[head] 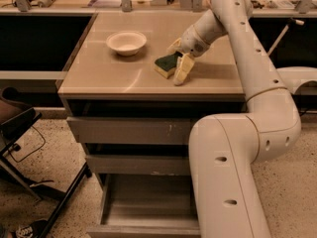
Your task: Place sponge into bottom drawer
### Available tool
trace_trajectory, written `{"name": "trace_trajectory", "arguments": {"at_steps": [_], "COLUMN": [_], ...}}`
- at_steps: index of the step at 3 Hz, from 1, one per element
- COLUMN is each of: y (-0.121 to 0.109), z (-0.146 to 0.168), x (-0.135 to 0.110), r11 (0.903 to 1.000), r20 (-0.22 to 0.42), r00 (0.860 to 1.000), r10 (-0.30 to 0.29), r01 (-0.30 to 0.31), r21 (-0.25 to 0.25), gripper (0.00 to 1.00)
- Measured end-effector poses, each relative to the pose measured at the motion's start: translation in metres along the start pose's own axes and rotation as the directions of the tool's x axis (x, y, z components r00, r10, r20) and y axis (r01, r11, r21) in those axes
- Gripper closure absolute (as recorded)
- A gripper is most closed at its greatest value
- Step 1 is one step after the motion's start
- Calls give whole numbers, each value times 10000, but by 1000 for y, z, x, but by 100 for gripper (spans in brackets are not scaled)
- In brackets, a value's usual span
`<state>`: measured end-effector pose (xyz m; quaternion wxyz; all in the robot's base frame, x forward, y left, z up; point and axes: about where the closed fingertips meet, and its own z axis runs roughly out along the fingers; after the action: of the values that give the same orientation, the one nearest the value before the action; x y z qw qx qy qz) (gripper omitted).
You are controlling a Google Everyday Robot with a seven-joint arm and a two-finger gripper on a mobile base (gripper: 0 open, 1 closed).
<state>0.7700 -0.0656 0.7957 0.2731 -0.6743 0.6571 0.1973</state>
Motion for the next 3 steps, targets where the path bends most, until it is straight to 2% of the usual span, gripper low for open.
{"name": "trace_trajectory", "arguments": {"at_steps": [2,3], "y": [1,2], "z": [-5,-9], "x": [-5,-8], "r11": [10000,10000], "r20": [0,-1], "r00": [10000,10000], "r10": [1,1], "r01": [-1,-1], "r21": [2,6], "gripper": [89,100]}}
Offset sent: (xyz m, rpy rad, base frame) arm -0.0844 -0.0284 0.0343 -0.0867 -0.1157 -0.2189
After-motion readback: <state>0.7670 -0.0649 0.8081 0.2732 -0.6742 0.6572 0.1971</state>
